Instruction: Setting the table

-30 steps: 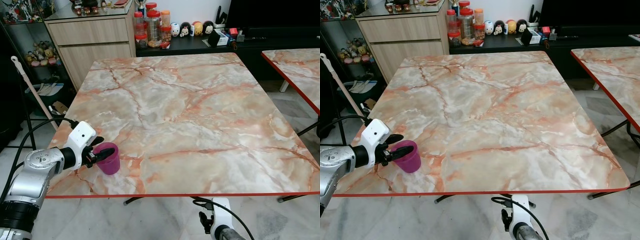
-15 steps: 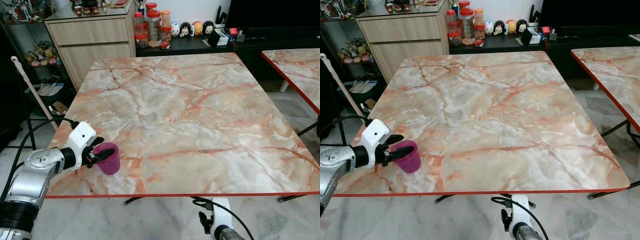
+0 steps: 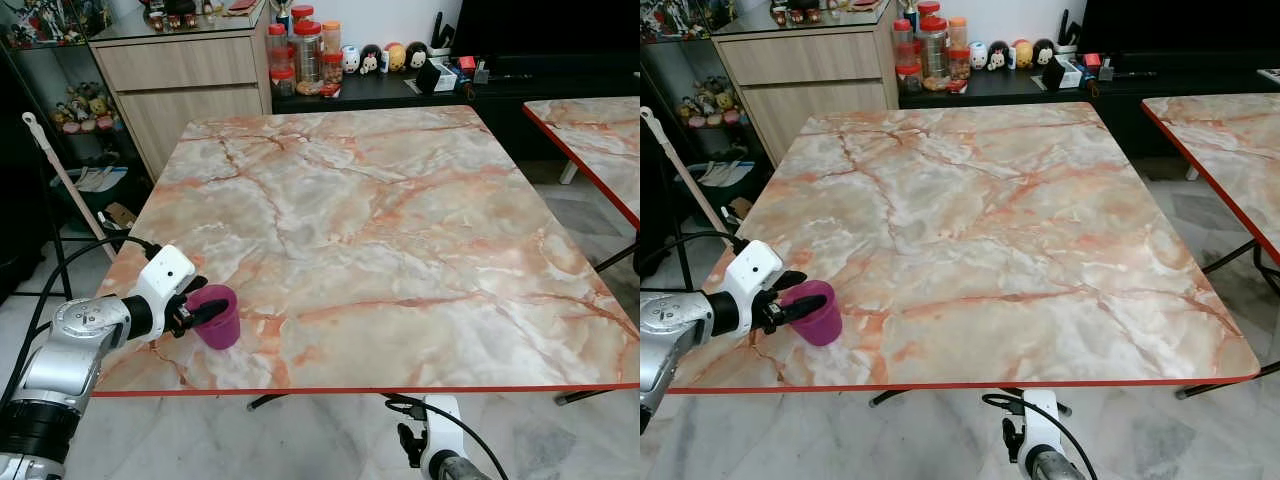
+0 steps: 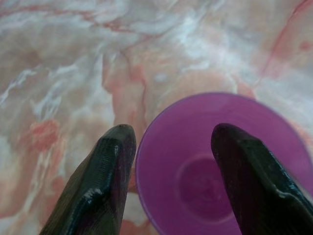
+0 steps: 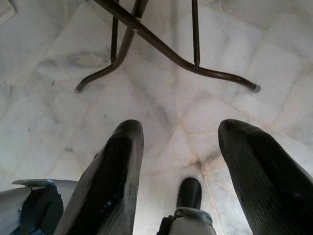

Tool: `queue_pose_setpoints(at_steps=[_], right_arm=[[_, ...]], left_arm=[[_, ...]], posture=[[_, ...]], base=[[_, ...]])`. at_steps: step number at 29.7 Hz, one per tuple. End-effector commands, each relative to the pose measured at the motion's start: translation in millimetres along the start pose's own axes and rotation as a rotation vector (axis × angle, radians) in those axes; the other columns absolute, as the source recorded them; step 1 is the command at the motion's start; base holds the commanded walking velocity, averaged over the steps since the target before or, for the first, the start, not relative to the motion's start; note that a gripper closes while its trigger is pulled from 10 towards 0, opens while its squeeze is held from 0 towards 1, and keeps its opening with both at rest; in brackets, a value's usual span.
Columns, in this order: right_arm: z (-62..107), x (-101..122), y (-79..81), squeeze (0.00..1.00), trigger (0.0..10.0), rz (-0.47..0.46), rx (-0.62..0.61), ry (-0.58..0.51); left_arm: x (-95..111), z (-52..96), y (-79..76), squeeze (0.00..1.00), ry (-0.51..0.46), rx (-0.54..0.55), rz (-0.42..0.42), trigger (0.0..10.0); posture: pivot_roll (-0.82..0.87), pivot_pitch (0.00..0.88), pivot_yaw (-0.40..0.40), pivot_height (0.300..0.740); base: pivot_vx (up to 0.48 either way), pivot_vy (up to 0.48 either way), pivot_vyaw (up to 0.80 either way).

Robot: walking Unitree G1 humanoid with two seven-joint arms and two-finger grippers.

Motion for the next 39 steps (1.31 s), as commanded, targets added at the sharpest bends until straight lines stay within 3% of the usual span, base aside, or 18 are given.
queue_pose_setpoints(at_steps=[1,9,10,11,12,13,39], right_arm=[[-0.1,0.2,1.0,0.0,10.0,-0.012,-0.001,-0.004],[0.1,-0.4,0.8,0.0,10.0,-0.015,-0.003,-0.004],[0.1,-0.4,0.8,0.0,10.0,-0.015,-0.003,-0.004],[0.1,-0.4,0.7,0.0,10.0,-0.015,-0.003,-0.005],[0.1,-0.4,0.7,0.0,10.0,-0.015,-0.003,-0.005],[0.1,-0.4,0.6,0.0,10.0,-0.015,-0.003,-0.005],[-0.3,2.0,-0.1,0.0,10.0,-0.014,-0.004,-0.008]], left_arm=[[1.9,-1.4,5.5,0.0,0.025,0.019,-0.049,10.0],[4.5,-3.5,8.7,0.0,0.016,0.039,-0.047,10.0],[4.6,-3.5,9.5,0.0,0.015,0.043,-0.047,8.6],[4.7,-3.4,10.2,0.0,0.014,0.047,-0.047,4.5],[4.7,-3.4,10.6,0.0,0.013,0.05,-0.047,4.5],[4.4,-3.3,11.2,0.0,0.012,0.054,-0.046,0.0],[-0.3,-2.7,8.3,0.0,0.017,0.034,-0.033,0.0]], posture=[[0.02,0.001,0.068,0.74],[0.01,0.001,0.07,0.74],[0.01,0.001,0.07,0.74],[0.02,0.002,0.07,0.74],[0.02,0.002,0.07,0.74],[0.02,0.002,0.069,0.74],[0.01,0.001,0.067,0.74]], base=[[0.0,0.0,0.0],[0.0,0.0,0.0],[0.0,0.0,0.0],[0.0,0.0,0.0],[0.0,0.0,0.0],[0.0,0.0,0.0],[0.0,0.0,0.0]])
Point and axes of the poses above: a point about 5 cm out from each wrist's last joint towards the gripper, its own z axis pointing back from the gripper into the wrist, its own x axis along the axis of the wrist's last joint, y = z × x, the point moved 3 cm from there along -z, pointing out of the wrist towards the gripper, and after that the axes turned 5 degrees about -z, right-handed, at the moved point
